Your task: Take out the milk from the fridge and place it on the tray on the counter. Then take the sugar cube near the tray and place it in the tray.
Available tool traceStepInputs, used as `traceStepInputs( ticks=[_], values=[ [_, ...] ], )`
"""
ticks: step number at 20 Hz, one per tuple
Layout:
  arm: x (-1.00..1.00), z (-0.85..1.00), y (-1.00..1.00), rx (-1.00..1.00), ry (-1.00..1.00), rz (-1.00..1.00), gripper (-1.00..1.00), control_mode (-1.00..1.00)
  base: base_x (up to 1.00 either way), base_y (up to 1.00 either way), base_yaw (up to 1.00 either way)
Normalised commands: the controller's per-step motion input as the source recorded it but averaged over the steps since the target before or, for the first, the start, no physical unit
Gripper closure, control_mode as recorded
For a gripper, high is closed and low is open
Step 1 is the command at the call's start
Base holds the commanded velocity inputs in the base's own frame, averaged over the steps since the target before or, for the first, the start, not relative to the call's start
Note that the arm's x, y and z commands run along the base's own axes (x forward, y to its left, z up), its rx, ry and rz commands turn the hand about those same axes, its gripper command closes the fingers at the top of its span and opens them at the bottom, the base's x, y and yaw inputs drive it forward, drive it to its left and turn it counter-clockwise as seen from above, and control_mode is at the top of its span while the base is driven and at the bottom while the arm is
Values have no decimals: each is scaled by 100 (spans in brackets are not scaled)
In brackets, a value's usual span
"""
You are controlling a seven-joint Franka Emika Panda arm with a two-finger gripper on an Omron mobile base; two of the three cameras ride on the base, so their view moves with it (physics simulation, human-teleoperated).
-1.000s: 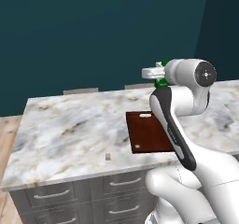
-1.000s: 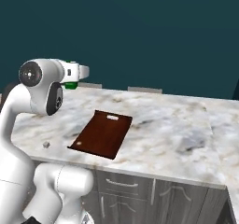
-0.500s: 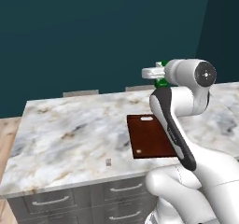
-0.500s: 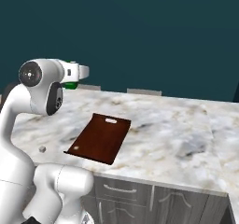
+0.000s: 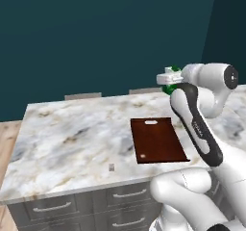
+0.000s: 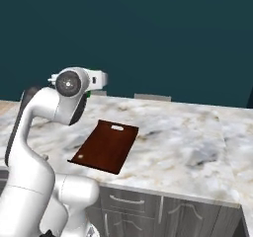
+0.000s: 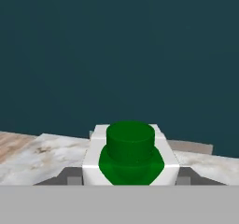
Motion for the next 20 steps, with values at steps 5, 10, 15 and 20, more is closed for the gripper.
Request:
traceStepInputs(
  ticks=[5,10,15,20],
  values=[
    [15,-47,-52,0,9,45,100,-100,0,0,0],
    [12,-53,-46,0,10,51,100,-100,0,0,0],
    [18,-58,-24,0,19,45,100,-100,0,0,0],
    [12,-48,-5,0,2,36,100,-100,0,0,0]
  ],
)
